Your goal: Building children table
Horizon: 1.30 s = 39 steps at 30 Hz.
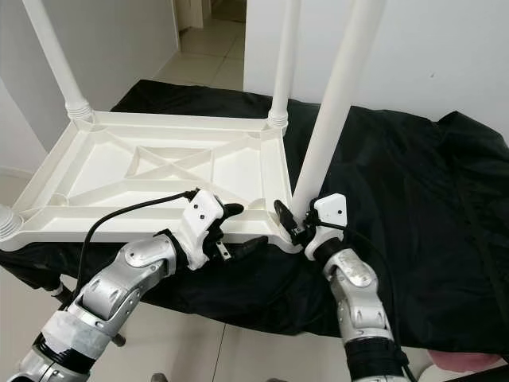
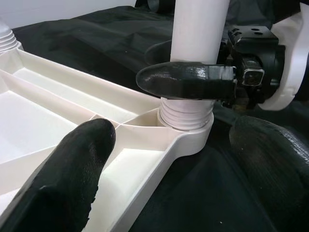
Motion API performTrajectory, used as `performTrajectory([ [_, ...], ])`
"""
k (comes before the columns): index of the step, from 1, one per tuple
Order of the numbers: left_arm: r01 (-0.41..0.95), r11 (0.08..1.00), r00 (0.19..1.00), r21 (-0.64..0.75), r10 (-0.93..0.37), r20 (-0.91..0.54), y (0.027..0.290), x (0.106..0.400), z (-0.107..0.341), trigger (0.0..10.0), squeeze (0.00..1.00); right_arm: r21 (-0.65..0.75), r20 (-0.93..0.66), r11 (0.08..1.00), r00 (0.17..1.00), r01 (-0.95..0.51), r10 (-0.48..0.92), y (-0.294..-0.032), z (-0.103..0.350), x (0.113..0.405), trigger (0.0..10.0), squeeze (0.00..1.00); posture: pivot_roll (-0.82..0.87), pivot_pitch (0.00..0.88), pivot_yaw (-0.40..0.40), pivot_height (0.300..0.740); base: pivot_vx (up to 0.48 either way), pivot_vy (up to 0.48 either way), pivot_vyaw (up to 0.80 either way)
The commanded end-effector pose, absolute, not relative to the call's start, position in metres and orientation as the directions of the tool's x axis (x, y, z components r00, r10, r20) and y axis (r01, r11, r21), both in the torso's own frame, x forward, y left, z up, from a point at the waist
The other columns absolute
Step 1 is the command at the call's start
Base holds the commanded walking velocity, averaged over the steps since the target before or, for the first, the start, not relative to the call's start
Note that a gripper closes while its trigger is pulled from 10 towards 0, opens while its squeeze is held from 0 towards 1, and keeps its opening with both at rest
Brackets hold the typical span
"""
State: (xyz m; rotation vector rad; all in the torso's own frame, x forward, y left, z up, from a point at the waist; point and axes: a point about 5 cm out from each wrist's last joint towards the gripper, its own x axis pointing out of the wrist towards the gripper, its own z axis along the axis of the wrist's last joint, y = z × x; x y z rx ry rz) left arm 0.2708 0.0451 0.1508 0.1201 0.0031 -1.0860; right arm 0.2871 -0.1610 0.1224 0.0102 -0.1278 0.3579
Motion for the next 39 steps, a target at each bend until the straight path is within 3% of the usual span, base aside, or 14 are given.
performTrajectory([
  [1,0.911,0.403,0.409,0.092,-0.910,-0.069,0.043,0.270,0.149,10.0,0.00,0.025,0.060,0.945,0.944,-0.325,0.323,-0.158,0.108,0.284,10.0,0.00,-0.08,0.000,-0.022,0.740,0.000,0.000,0.00],
  [2,0.913,0.398,0.404,0.089,-0.912,-0.068,0.042,0.269,0.149,10.0,0.00,0.095,0.054,0.967,0.972,-0.235,0.231,-0.153,0.105,0.282,10.0,0.00,-0.08,0.000,-0.019,0.740,0.000,0.000,0.00],
  [8,0.918,0.388,0.394,0.087,-0.916,-0.073,0.041,0.269,0.149,10.0,0.00,0.110,0.040,0.983,0.989,-0.145,0.141,-0.144,0.103,0.278,10.0,0.00,-0.09,0.000,-0.014,0.740,0.000,0.000,0.00],
  [12,0.923,0.376,0.383,0.087,-0.920,-0.086,0.039,0.269,0.146,10.0,0.00,0.170,0.021,0.985,0.999,-0.033,0.030,-0.125,0.102,0.278,10.0,0.00,-0.09,0.000,-0.014,0.740,0.000,0.000,0.00],
  [17,0.928,0.364,0.370,0.079,-0.925,-0.086,0.037,0.266,0.145,10.0,0.00,0.179,0.032,0.981,0.997,-0.076,0.072,-0.112,0.105,0.276,10.0,0.00,-0.08,0.000,-0.008,0.740,0.000,0.000,0.00],
  [23,0.933,0.348,0.356,0.088,-0.929,-0.099,0.038,0.266,0.144,10.0,0.00,0.186,0.008,0.982,0.999,-0.042,0.041,-0.117,0.104,0.276,10.0,0.00,-0.08,0.000,-0.005,0.740,0.000,0.000,0.00],
  [24,0.933,0.349,0.357,0.089,-0.929,-0.098,0.038,0.267,0.145,10.0,0.00,0.192,0.008,0.981,0.999,-0.038,0.037,-0.117,0.104,0.276,10.0,0.59,-0.08,0.000,-0.004,0.740,0.000,0.000,0.00],
  [25,0.933,0.349,0.357,0.089,-0.929,-0.098,0.038,0.267,0.145,10.0,0.00,0.192,0.008,0.981,0.999,-0.038,0.037,-0.117,0.104,0.276,10.0,0.59,-0.08,0.000,-0.004,0.740,0.000,0.000,0.00],
  [26,0.933,0.349,0.357,0.088,-0.929,-0.097,0.038,0.268,0.145,10.0,0.00,0.205,0.012,0.978,0.999,-0.043,0.042,-0.116,0.105,0.276,10.0,1.00,-0.09,0.000,-0.003,0.740,0.000,0.000,0.00],
  [39,0.941,0.323,0.334,0.103,-0.936,-0.113,0.037,0.265,0.145,10.0,0.00,0.108,0.084,0.990,0.993,-0.094,0.086,-0.129,0.113,0.279,10.0,1.00,-0.07,0.000,-0.007,0.740,0.000,0.000,0.00],
])
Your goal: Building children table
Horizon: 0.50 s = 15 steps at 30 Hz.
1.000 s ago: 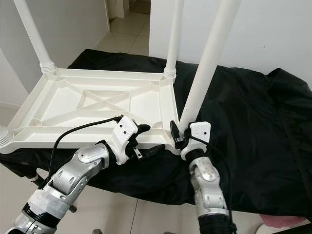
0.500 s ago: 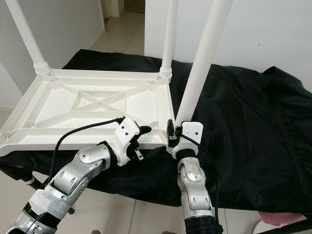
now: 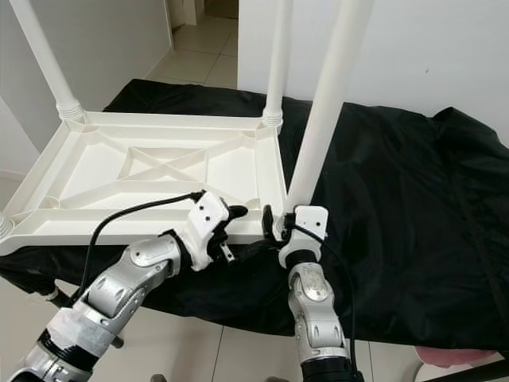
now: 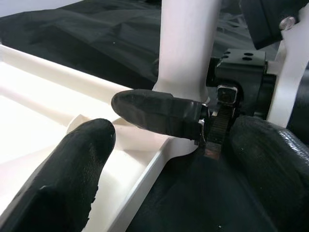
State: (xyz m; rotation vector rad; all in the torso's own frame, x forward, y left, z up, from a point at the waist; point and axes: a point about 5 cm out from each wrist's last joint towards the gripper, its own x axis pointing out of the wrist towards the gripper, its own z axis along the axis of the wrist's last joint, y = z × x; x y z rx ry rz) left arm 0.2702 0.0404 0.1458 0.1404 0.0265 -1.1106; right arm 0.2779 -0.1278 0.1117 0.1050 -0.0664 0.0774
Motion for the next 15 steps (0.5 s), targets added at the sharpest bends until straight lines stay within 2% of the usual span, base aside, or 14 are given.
performTrajectory([
  [1,0.941,0.323,0.334,0.103,-0.936,-0.113,0.037,0.265,0.145,10.0,0.00,0.108,0.084,0.990,0.993,-0.094,0.086,-0.129,0.113,0.279,10.0,1.00,-0.07,0.000,-0.007,0.740,0.000,0.000,0.00],
  [2,0.941,0.322,0.333,0.103,-0.936,-0.115,0.037,0.265,0.145,10.0,0.00,0.101,0.092,0.989,0.991,-0.104,0.095,-0.132,0.115,0.280,10.0,0.04,-0.07,0.000,-0.008,0.740,0.000,0.000,0.00],
  [3,0.941,0.322,0.333,0.104,-0.936,-0.116,0.037,0.264,0.144,10.0,0.00,0.104,0.101,0.987,0.989,-0.119,0.108,-0.134,0.116,0.279,10.0,0.00,-0.07,0.000,-0.008,0.740,0.000,0.000,0.00],
  [10,0.941,0.321,0.333,0.108,-0.934,-0.130,0.037,0.263,0.141,10.0,0.00,0.061,0.140,0.972,0.967,-0.225,0.215,-0.143,0.123,0.280,10.0,0.00,-0.08,0.000,-0.003,0.740,0.000,0.000,0.00],
  [13,0.942,0.318,0.330,0.108,-0.935,-0.132,0.037,0.262,0.140,10.0,0.00,0.027,0.157,0.955,0.945,-0.294,0.286,-0.150,0.128,0.282,10.0,0.00,-0.08,0.000,-0.001,0.740,0.000,0.000,0.00],
  [14,0.943,0.315,0.328,0.111,-0.935,-0.132,0.036,0.263,0.141,10.0,0.00,-0.014,0.159,0.932,0.919,-0.363,0.360,-0.156,0.132,0.285,10.0,0.00,-0.08,0.000,-0.001,0.740,0.000,0.000,0.00],
  [15,0.943,0.315,0.328,0.111,-0.935,-0.132,0.036,0.263,0.141,10.0,0.00,-0.014,0.159,0.932,0.919,-0.363,0.360,-0.156,0.132,0.285,10.0,0.00,-0.08,0.000,-0.001,0.740,0.000,0.000,0.00],
])
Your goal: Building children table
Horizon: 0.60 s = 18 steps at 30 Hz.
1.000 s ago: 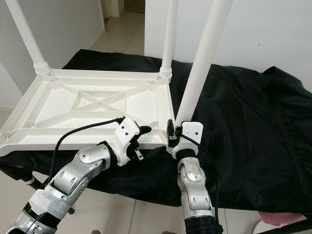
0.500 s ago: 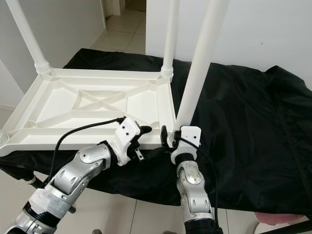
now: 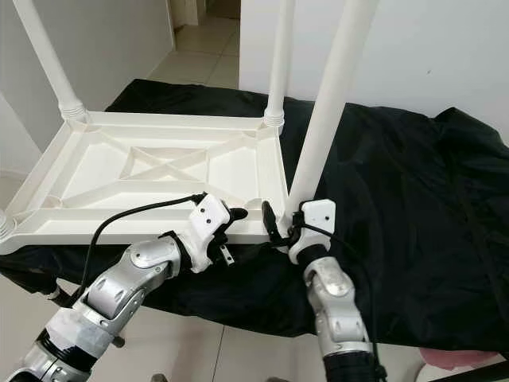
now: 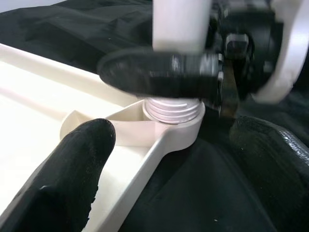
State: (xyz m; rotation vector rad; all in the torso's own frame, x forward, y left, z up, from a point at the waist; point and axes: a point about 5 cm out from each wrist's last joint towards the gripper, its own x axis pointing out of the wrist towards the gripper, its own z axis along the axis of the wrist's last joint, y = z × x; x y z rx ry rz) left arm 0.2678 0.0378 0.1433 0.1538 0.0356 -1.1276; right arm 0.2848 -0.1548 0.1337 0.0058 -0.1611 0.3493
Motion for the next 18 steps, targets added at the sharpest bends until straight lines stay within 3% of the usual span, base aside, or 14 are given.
performTrajectory([
  [1,0.943,0.315,0.328,0.111,-0.935,-0.132,0.036,0.263,0.141,10.0,0.00,-0.014,0.159,0.932,0.919,-0.363,0.360,-0.156,0.132,0.285,10.0,0.00,-0.08,0.000,-0.001,0.740,0.000,0.000,0.00],
  [5,0.942,0.315,0.328,0.114,-0.936,-0.130,0.035,0.264,0.142,10.0,0.00,-0.046,0.147,0.900,0.889,-0.432,0.434,-0.160,0.134,0.288,10.0,0.00,-0.08,0.000,0.000,0.740,0.000,0.000,0.00],
  [7,0.942,0.315,0.329,0.114,-0.936,-0.129,0.035,0.265,0.142,10.0,0.00,-0.058,0.139,0.888,0.877,-0.456,0.459,-0.163,0.134,0.290,9.5,0.00,-0.08,0.000,0.001,0.740,0.000,0.000,0.00],
  [8,0.942,0.315,0.328,0.115,-0.936,-0.128,0.035,0.264,0.142,10.0,0.00,-0.084,0.119,0.876,0.868,-0.476,0.483,-0.166,0.133,0.292,4.9,0.00,-0.08,0.000,-0.001,0.740,0.000,0.000,0.00],
  [11,0.942,0.315,0.328,0.115,-0.936,-0.128,0.035,0.264,0.142,10.0,0.00,-0.084,0.119,0.876,0.868,-0.476,0.483,-0.166,0.133,0.292,4.9,0.00,-0.08,0.000,-0.001,0.740,0.000,0.000,0.00],
  [12,0.942,0.315,0.329,0.116,-0.936,-0.128,0.035,0.264,0.143,10.0,0.00,-0.090,0.099,0.865,0.859,-0.494,0.502,-0.169,0.131,0.294,3.2,0.00,-0.08,0.000,-0.002,0.740,0.000,0.000,0.00],
  [13,0.941,0.317,0.331,0.116,-0.935,-0.128,0.035,0.265,0.143,10.0,0.00,-0.098,0.078,0.855,0.853,-0.509,0.516,-0.171,0.128,0.295,0.0,0.00,-0.08,0.000,-0.004,0.740,0.000,0.000,0.00],
  [18,0.940,0.321,0.335,0.118,-0.934,-0.126,0.035,0.265,0.143,10.0,0.00,-0.113,0.033,0.838,0.841,-0.533,0.539,-0.174,0.122,0.296,0.0,0.00,-0.08,0.000,-0.006,0.740,0.000,0.000,0.00],
])
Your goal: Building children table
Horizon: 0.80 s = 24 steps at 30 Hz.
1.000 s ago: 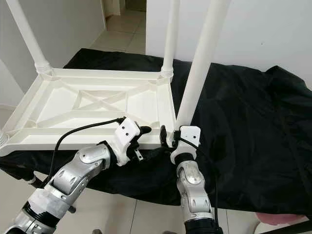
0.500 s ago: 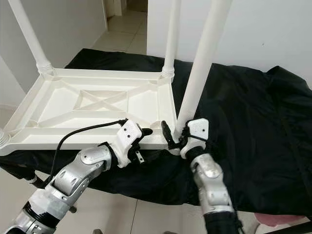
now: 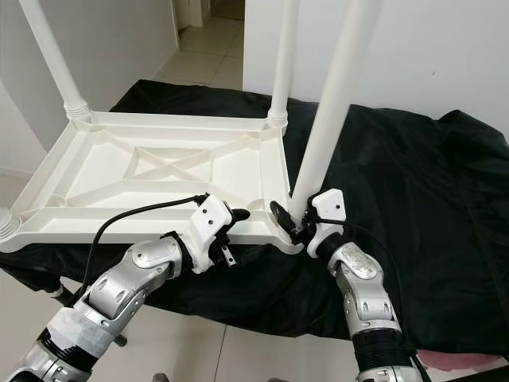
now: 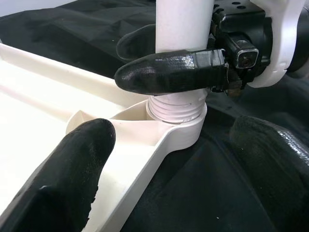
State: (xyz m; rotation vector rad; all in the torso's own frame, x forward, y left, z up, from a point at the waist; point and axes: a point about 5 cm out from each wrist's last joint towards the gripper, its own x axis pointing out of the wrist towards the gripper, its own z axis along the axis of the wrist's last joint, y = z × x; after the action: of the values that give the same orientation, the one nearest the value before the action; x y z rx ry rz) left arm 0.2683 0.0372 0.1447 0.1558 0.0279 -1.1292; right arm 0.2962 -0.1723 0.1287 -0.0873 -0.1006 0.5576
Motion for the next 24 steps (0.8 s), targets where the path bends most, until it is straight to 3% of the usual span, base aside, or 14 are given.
performTrajectory([
  [1,0.940,0.321,0.335,0.117,-0.934,-0.127,0.035,0.265,0.142,10.0,0.00,-0.108,0.021,0.842,0.845,-0.529,0.534,-0.176,0.120,0.296,0.0,0.00,-0.08,0.000,-0.008,0.740,0.000,0.000,0.00],
  [3,0.940,0.321,0.334,0.115,-0.934,-0.128,0.034,0.265,0.141,10.0,0.00,-0.103,0.016,0.845,0.849,-0.525,0.529,-0.177,0.120,0.297,0.2,0.00,-0.08,0.000,-0.008,0.740,0.000,0.000,0.00],
  [4,0.939,0.321,0.336,0.121,-0.932,-0.137,0.034,0.264,0.139,10.0,0.00,-0.100,0.017,0.847,0.850,-0.522,0.526,-0.177,0.120,0.296,10.0,0.00,-0.08,0.000,-0.010,0.740,0.000,0.000,0.00],
  [11,0.935,0.329,0.346,0.130,-0.928,-0.140,0.035,0.265,0.138,10.0,0.00,-0.091,0.003,0.879,0.883,-0.468,0.470,-0.176,0.120,0.298,10.0,0.00,-0.08,0.000,-0.014,0.740,0.000,0.000,0.00],
  [18,0.929,0.320,0.355,0.185,-0.911,-0.208,0.038,0.265,0.126,10.0,0.00,0.040,-0.008,0.976,0.977,-0.214,0.215,-0.169,0.111,0.298,10.0,0.00,-0.07,0.000,-0.022,0.740,0.000,0.000,0.00],
  [24,0.928,0.329,0.360,0.173,-0.913,-0.194,0.039,0.266,0.128,10.0,0.00,0.083,-0.022,0.991,0.994,-0.108,0.110,-0.168,0.110,0.297,10.0,0.00,-0.07,0.000,-0.024,0.740,0.000,0.000,0.00],
])
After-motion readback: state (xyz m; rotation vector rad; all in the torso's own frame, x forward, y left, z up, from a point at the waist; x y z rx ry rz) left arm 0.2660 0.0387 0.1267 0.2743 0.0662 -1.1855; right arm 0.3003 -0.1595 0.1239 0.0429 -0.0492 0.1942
